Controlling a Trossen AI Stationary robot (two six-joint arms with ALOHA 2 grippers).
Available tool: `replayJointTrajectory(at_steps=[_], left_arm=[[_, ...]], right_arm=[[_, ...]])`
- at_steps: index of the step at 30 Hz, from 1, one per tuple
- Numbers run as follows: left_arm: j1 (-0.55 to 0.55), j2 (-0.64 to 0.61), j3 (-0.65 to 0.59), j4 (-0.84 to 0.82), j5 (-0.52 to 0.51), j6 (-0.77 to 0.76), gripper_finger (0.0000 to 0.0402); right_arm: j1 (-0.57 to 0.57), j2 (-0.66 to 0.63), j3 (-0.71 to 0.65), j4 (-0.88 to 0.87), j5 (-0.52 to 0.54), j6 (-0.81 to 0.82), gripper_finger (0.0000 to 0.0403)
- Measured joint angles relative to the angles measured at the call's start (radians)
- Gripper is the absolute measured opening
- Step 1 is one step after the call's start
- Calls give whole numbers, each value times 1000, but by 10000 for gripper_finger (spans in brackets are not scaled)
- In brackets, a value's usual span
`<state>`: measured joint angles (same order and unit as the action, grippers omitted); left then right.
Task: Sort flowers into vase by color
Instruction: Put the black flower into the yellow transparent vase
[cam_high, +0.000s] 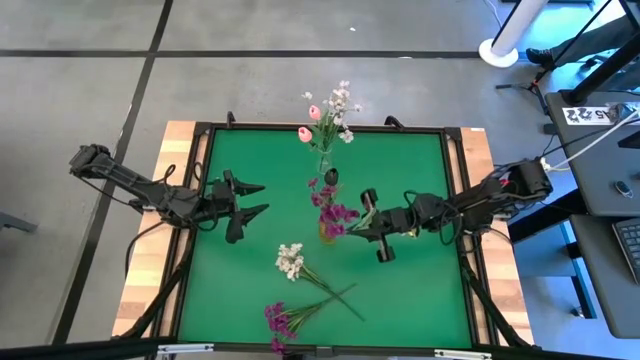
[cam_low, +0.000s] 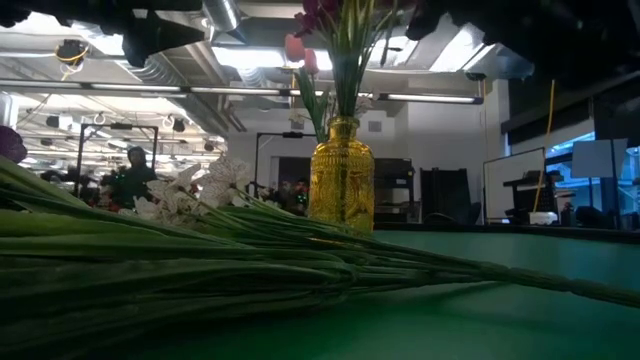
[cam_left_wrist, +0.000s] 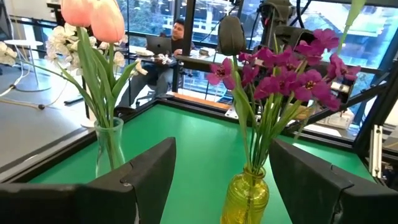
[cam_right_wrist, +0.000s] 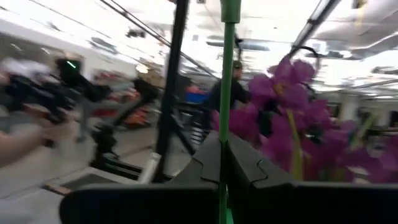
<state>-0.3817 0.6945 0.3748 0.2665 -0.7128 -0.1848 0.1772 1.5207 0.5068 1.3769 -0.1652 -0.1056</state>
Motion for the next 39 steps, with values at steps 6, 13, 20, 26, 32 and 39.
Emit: replayJointTrajectory(at_steps=[6, 13, 20, 26, 32, 39], left_arm=[[0, 0, 0, 0, 0, -13, 253], [0, 0, 0, 0, 0, -26, 253], [0, 0, 0, 0, 0, -26, 253], [0, 0, 0, 0, 0, -26, 253], [0, 7, 0, 1, 0, -48, 254], [0, 59, 0, 7, 0, -53, 254]], right_arm=[[-1, 42, 0, -4, 154, -82, 5], [-1, 57, 0, 11, 158, -87, 5], [-1, 57, 0, 9, 197, -118, 5], [-1, 57, 23, 6, 209, -165, 5], [-1, 121, 69, 2, 182, -160, 5], [-1, 229, 120, 10, 173, -153, 5]])
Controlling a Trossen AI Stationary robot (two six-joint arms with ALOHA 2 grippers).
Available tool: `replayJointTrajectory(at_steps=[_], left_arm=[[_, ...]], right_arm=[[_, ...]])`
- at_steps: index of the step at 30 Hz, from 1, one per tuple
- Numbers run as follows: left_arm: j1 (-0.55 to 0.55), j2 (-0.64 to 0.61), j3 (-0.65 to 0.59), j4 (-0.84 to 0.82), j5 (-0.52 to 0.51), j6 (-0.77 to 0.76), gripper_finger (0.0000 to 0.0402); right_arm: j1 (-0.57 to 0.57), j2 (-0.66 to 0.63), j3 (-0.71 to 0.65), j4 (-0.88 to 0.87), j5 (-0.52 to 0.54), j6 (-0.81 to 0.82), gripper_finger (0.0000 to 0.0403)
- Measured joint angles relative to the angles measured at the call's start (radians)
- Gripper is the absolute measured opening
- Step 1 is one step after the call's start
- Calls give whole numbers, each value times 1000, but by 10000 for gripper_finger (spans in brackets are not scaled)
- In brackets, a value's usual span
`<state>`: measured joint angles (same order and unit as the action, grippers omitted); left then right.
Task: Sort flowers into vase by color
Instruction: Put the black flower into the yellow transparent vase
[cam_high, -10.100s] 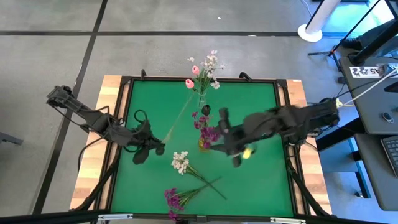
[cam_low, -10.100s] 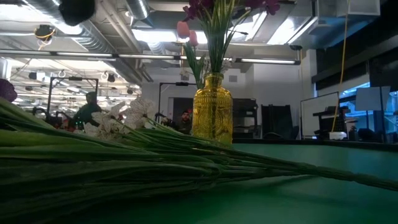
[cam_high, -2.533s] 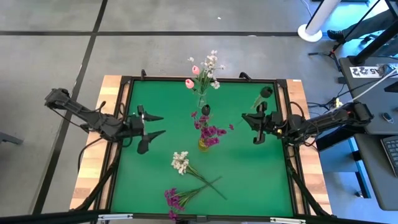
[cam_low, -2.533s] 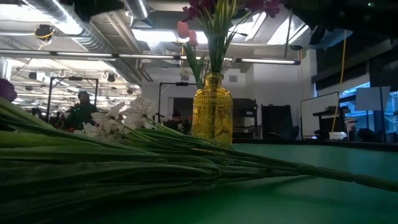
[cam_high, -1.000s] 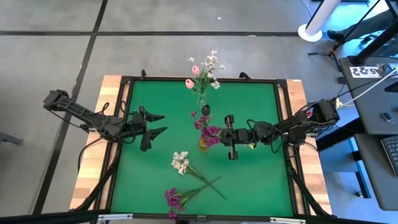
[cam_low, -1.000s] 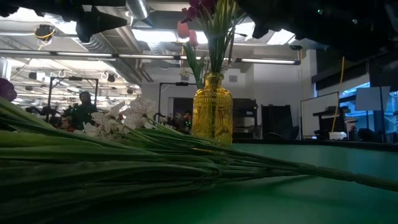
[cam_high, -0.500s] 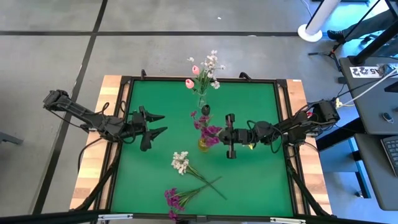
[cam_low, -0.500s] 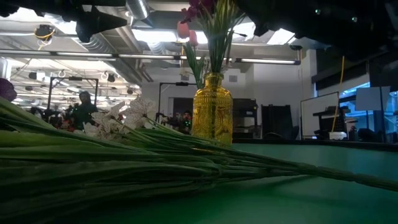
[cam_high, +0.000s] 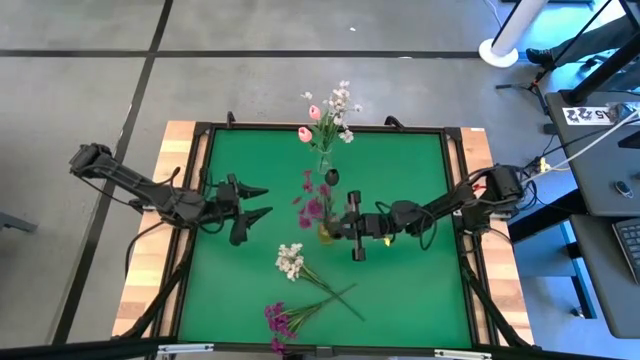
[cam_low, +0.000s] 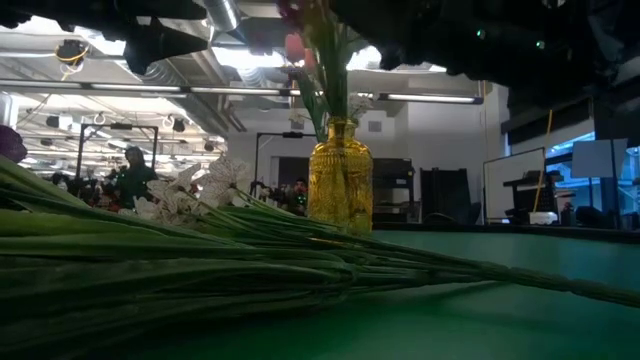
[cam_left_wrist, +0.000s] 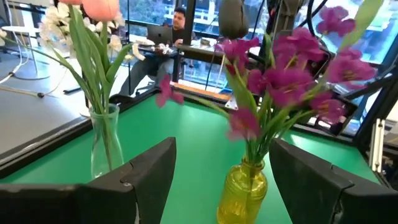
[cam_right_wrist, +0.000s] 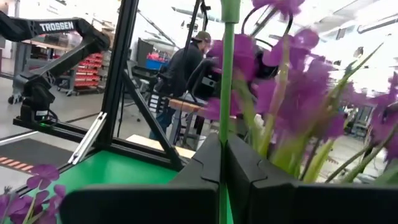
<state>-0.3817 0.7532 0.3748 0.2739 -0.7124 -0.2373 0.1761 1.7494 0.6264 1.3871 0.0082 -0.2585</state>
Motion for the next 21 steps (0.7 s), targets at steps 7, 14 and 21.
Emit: replayJointTrajectory(at_steps=[7, 14, 21], left_arm=[[0, 35, 0, 1, 0, 0, 254], [0, 39, 0, 8, 0, 0, 254], [0, 39, 0, 8, 0, 1, 254]], right_arm=[[0, 17, 2, -9, 2, 29, 5], [0, 17, 2, -131, 43, 76, 5], [0, 17, 1, -216, 53, 102, 5]])
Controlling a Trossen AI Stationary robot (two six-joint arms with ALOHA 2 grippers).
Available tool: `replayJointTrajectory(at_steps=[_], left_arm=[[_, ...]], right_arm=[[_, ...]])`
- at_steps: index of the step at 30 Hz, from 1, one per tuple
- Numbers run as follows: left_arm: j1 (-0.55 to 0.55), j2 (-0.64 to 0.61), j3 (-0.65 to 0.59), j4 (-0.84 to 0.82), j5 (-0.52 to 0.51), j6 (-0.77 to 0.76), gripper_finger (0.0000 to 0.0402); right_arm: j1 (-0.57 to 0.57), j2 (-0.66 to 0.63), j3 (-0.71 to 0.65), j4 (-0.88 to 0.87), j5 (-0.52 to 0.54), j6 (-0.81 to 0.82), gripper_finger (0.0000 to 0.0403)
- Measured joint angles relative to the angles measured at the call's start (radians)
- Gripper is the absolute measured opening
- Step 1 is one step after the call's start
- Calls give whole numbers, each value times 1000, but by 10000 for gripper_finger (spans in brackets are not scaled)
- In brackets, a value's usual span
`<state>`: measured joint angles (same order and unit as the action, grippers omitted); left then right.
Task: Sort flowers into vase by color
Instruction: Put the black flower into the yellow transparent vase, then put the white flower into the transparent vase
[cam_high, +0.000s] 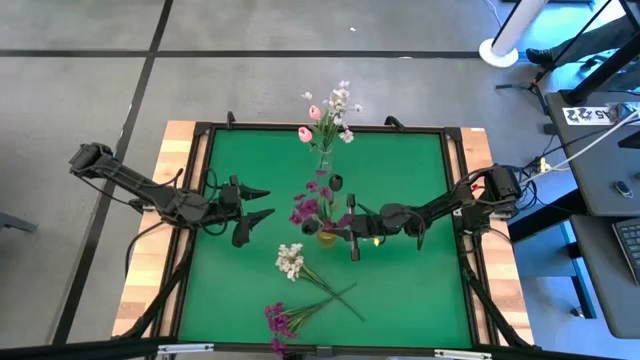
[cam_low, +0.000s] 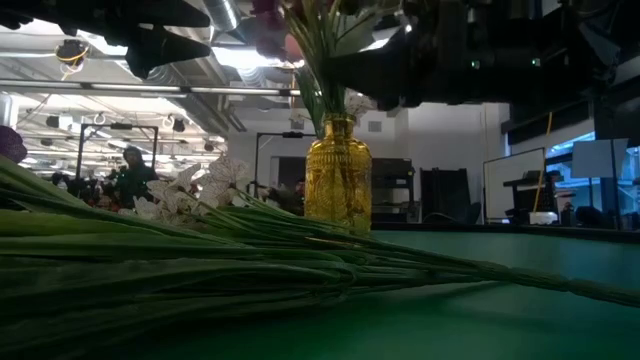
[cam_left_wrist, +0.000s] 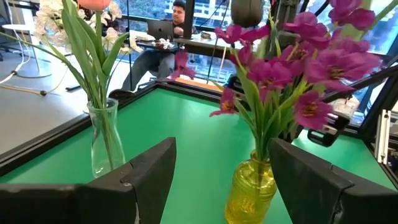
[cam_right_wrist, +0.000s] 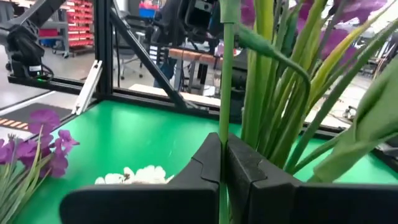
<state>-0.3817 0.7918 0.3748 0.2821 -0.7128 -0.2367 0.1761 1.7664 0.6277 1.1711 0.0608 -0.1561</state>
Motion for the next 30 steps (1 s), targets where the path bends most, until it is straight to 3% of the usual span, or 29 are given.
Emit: replayJointTrajectory(at_steps=[10, 17, 30], left_arm=[[0, 0, 0, 0, 0, 2, 254], [0, 0, 0, 0, 0, 2, 254], [0, 0, 0, 0, 0, 3, 254]], right_arm=[[0, 0, 0, -121, 44, 34, 5], [0, 0, 0, -123, 14, 47, 10], [0, -30, -1, -131, 6, 55, 147]])
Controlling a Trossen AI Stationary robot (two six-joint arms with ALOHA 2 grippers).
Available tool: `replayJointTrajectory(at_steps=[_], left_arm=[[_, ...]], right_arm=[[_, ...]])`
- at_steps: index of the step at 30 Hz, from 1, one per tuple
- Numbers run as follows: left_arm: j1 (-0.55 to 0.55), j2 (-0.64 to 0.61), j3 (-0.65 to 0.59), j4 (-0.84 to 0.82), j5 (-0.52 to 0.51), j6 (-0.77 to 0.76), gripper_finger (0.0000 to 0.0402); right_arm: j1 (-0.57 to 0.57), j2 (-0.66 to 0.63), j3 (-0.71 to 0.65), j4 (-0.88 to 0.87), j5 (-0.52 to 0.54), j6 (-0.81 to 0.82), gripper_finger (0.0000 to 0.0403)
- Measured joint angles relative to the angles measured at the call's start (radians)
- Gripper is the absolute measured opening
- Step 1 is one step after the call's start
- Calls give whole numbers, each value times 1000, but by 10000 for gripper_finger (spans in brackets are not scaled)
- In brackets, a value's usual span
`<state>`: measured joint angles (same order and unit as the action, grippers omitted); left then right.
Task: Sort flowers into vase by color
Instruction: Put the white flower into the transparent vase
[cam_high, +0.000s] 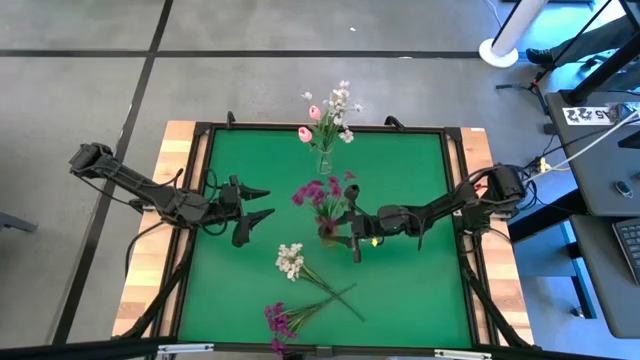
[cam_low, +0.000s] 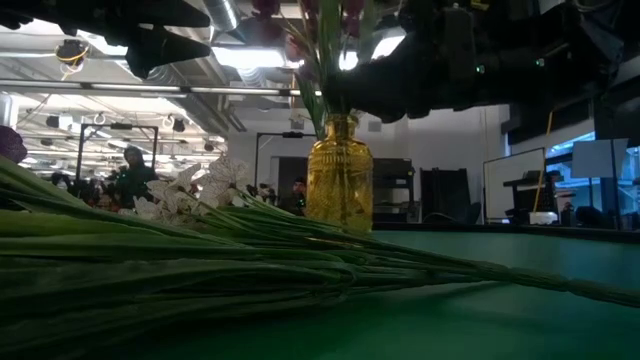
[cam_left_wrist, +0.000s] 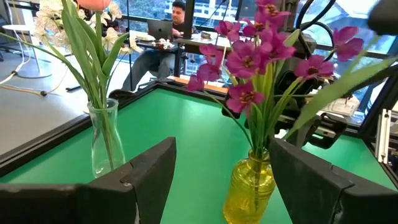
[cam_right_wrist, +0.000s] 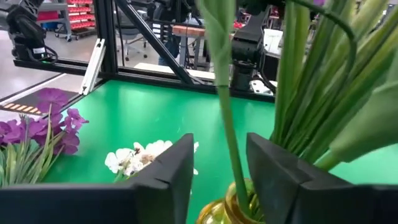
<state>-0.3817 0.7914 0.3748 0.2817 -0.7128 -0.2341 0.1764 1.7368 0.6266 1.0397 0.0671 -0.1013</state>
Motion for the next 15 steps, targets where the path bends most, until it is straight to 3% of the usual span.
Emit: replayJointTrajectory(at_steps=[6, 15], left_arm=[[0, 0, 0, -1, 0, 0, 253], [0, 0, 0, -3, 0, 0, 253]], right_arm=[[1, -48, 0, -113, 0, 0, 180], [1, -213, 0, -365, 0, 4, 189]])
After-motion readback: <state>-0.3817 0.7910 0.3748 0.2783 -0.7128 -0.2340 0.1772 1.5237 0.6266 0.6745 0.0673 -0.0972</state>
